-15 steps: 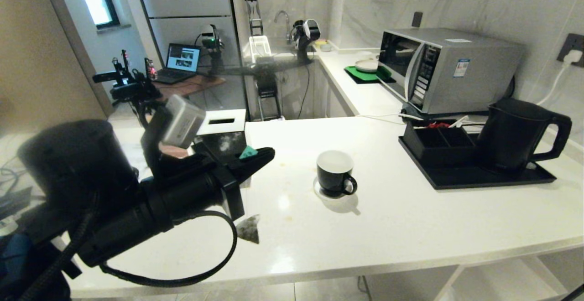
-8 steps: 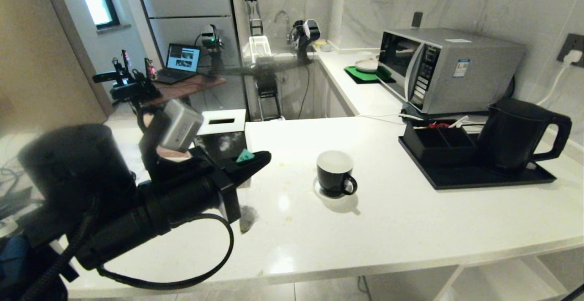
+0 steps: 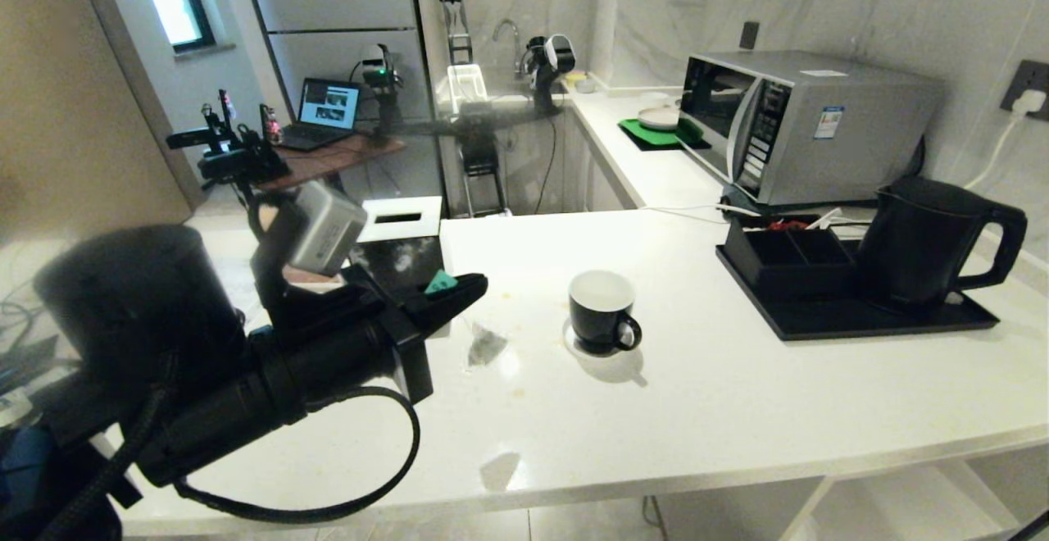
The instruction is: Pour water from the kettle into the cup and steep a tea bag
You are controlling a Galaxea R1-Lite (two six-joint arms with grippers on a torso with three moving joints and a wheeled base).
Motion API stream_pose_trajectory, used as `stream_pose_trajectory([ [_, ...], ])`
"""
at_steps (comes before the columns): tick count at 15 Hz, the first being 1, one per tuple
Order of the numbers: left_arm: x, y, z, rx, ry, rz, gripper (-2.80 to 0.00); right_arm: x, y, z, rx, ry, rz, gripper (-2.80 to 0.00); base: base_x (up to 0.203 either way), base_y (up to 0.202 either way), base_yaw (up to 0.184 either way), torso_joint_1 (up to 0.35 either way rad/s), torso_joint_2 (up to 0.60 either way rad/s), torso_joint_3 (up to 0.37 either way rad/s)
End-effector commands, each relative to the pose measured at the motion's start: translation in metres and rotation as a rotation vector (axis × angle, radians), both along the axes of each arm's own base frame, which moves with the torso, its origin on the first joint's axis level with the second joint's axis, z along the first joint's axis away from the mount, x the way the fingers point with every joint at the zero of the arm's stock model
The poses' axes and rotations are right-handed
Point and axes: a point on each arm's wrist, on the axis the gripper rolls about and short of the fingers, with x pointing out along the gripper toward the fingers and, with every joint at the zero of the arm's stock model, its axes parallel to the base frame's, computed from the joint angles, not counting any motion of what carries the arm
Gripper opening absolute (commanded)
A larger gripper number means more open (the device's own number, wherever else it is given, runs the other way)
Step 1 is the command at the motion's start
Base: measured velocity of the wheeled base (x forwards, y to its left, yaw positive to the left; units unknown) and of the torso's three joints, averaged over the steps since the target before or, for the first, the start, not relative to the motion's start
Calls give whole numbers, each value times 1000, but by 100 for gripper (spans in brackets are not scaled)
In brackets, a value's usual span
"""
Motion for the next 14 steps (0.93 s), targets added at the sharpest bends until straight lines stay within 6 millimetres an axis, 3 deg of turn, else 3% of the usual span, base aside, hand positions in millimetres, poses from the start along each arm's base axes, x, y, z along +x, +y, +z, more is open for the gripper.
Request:
stream_pose_trajectory([
  [1, 0, -2, 2, -8, -9, -8, -280, 0, 0, 0, -1, 1, 1, -280, 0, 0, 0, 0, 0, 0],
  [14, -9, 0, 20, -50, -63, -19, -280, 0, 0, 0, -1, 2, 1, -280, 0, 0, 0, 0, 0, 0],
])
